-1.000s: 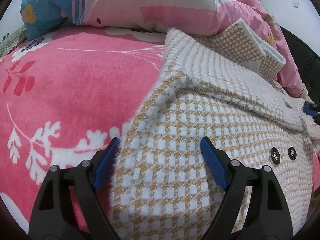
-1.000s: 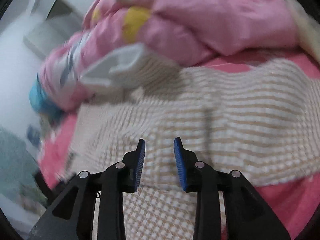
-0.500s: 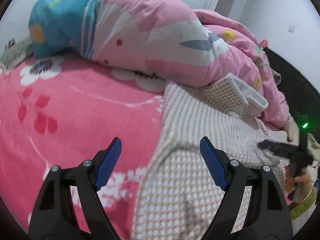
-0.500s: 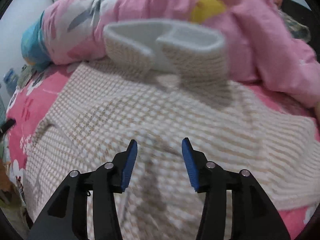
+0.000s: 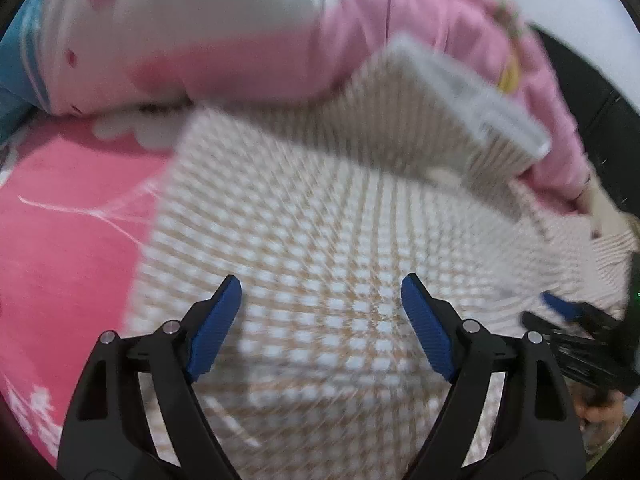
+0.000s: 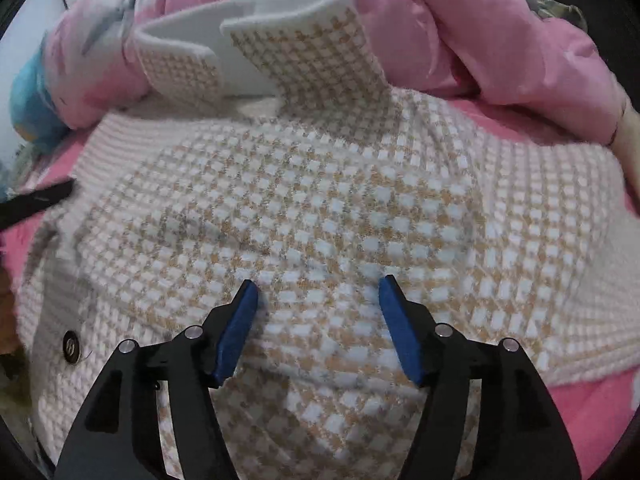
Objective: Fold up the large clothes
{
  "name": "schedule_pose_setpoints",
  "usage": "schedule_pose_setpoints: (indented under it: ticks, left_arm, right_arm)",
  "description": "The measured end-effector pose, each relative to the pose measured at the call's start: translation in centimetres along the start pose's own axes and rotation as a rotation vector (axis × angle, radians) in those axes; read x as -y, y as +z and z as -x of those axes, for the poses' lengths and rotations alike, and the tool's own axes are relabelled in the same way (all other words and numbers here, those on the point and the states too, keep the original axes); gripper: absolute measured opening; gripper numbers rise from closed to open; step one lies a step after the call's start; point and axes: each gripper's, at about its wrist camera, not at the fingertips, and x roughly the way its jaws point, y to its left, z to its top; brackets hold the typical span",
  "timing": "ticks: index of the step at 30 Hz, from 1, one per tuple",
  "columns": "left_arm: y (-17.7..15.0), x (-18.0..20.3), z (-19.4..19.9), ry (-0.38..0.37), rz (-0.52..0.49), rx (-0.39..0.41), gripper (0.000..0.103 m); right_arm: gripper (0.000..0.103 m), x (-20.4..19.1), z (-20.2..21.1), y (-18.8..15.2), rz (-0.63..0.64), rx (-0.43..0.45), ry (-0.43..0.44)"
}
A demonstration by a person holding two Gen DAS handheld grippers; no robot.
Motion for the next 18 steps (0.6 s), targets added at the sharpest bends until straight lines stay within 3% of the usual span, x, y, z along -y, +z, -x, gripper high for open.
schedule_pose_setpoints:
  ticks: [3, 7, 12, 18]
  left_arm:
    - [-1.1, 1.2, -1.4, 0.078, -0.055, 0.030, 0.087]
    - [-2.1, 1.4, -1.1, 0.081, -0.099, 0.065, 0.091]
    - [-3.0, 0.9, -1.1, 0.029, -0.134, 0.085, 0.095]
    - [-3.9, 0.3, -0.7, 0.014, -0.134, 0.123, 0.095]
  right_arm:
    - [0.062, 1.8, 3.7, -1.3, -0.065, 0.028, 0.047]
    - [0.063, 7.9, 8.9, -3.3, -0.220, 0.101, 0.092]
    - [0.063, 18.6, 14.8, -4.8, -0.473, 0.209, -0.006]
    - [0.069, 31.5, 18.2, -8.6, -0.777, 0.293, -0.068]
